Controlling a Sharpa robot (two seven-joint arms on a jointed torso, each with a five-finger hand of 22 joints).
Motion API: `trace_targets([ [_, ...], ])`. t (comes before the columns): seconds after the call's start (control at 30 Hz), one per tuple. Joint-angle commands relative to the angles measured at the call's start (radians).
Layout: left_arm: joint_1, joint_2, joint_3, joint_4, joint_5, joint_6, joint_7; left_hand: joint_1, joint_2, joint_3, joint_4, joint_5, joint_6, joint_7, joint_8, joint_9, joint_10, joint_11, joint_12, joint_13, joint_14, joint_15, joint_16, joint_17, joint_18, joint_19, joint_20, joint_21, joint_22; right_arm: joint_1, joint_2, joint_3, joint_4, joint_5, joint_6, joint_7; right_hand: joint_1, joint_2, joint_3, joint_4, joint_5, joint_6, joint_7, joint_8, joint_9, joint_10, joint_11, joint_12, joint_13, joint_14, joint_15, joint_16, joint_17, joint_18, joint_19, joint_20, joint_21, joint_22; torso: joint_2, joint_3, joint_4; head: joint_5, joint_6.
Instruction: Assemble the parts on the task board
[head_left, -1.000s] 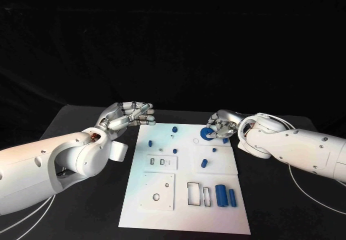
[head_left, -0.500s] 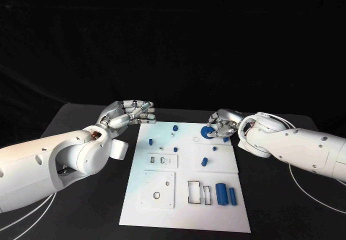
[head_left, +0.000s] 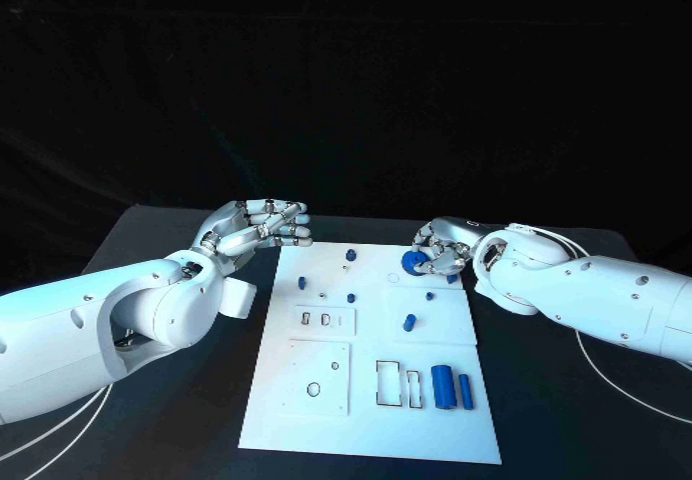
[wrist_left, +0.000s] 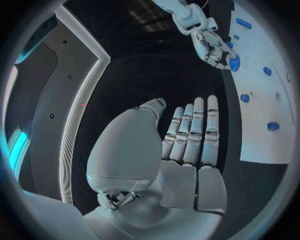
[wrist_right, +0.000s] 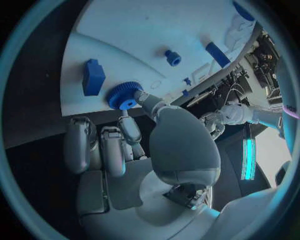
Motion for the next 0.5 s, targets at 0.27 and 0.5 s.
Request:
trace_targets([
  [0.27,0.001,0.0,0.001,0.001,0.003,0.021,0.004,-0.006,-0.009,0.009,0.0,-0.004,-0.004,0.032,-0.003,-0.002,0.001,0.002,-0.009,0.002,0.004,0.003,-0.001,0.005,0.013,0.006,0.001,0.0,-0.003,-0.011,-0.009,-0.006,0.027,-0.113,-0.044,0.005,0.008,0.009,0.033,-0.005,0.003,0.03,-0.005,0.02,0.009,0.022,-0.005,0.017,0.019,0.082,0.003,0.007,0.169,-0.017,0.016,-0.002,0.015,0.024,0.0,0.0004,-0.0008,0.003,0.0],
  [0.5,0.001,0.001,0.001,0.0,0.003,0.022,0.004,-0.006,-0.009,0.009,0.0,-0.004,-0.004,0.032,-0.003,-0.002,0.001,0.002,-0.009,0.002,0.004,0.003,-0.001,0.005,0.013,0.006,0.001,0.0,-0.003,-0.01,-0.013,-0.006,0.058,-0.144,-0.135,0.0,0.002,0.016,0.05,-0.004,-0.002,0.042,-0.009,0.024,0.011,0.031,-0.009,0.024,0.031,0.084,0.0,0.009,0.175,-0.019,0.024,-0.005,0.024,0.037,-0.001,-0.0005,-0.0001,0.002,0.005],
])
